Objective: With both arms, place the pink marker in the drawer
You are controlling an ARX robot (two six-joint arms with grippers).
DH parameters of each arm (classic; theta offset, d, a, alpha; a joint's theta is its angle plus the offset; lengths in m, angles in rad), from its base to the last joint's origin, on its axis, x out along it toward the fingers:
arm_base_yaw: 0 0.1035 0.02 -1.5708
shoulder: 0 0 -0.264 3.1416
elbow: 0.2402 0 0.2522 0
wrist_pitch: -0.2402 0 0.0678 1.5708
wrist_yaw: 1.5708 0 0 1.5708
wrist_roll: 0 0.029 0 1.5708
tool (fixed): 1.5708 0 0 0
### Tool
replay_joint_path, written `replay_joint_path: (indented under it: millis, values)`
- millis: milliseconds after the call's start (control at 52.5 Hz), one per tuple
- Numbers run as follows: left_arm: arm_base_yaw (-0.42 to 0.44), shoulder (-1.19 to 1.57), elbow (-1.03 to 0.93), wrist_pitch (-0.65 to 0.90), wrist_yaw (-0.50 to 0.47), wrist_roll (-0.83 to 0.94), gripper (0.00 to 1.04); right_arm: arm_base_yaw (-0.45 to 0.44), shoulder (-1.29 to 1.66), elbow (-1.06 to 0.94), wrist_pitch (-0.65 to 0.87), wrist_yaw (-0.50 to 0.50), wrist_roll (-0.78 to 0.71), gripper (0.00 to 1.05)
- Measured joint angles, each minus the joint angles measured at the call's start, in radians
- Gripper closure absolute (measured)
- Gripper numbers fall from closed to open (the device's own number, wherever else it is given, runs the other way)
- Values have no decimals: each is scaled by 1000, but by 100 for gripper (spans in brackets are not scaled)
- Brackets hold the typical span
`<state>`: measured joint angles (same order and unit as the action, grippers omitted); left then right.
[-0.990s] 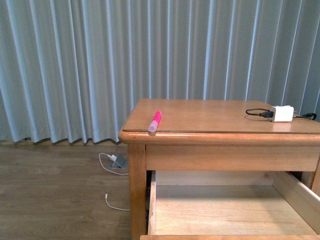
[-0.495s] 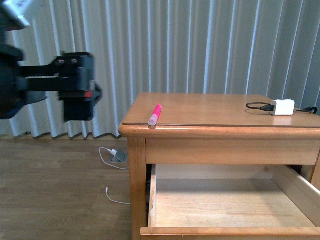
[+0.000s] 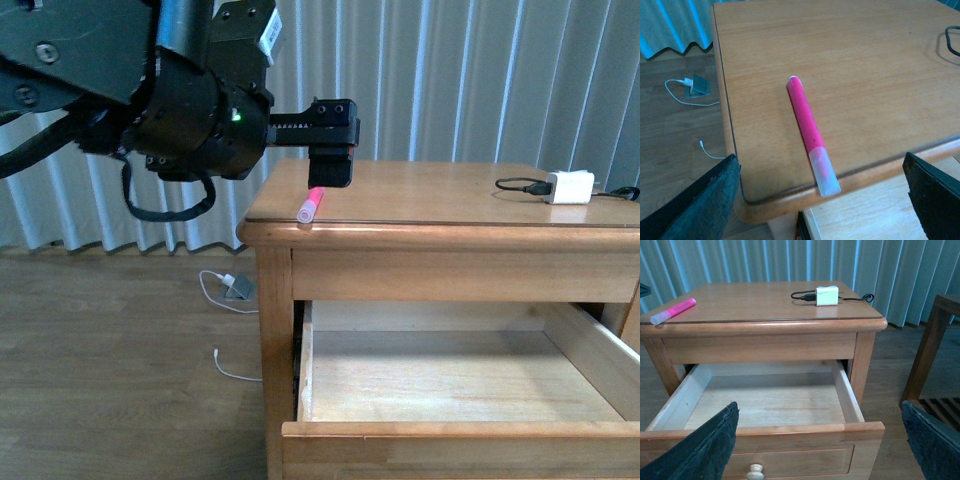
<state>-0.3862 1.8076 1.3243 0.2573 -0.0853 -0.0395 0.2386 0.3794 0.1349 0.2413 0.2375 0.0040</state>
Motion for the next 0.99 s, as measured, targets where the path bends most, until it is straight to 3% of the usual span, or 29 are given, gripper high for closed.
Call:
replay_joint_path:
  millis: [476,819,990]
  values:
    - [-14,286,344,-188,-27,-14,6,0,0,0,0,0,0,8]
    - [-19,306,396,-266,-25,11,6,0,0,0,0,0,0,8]
    - [-17,303,403,-308,-19,49,29,0,0,0,0,0,0,8]
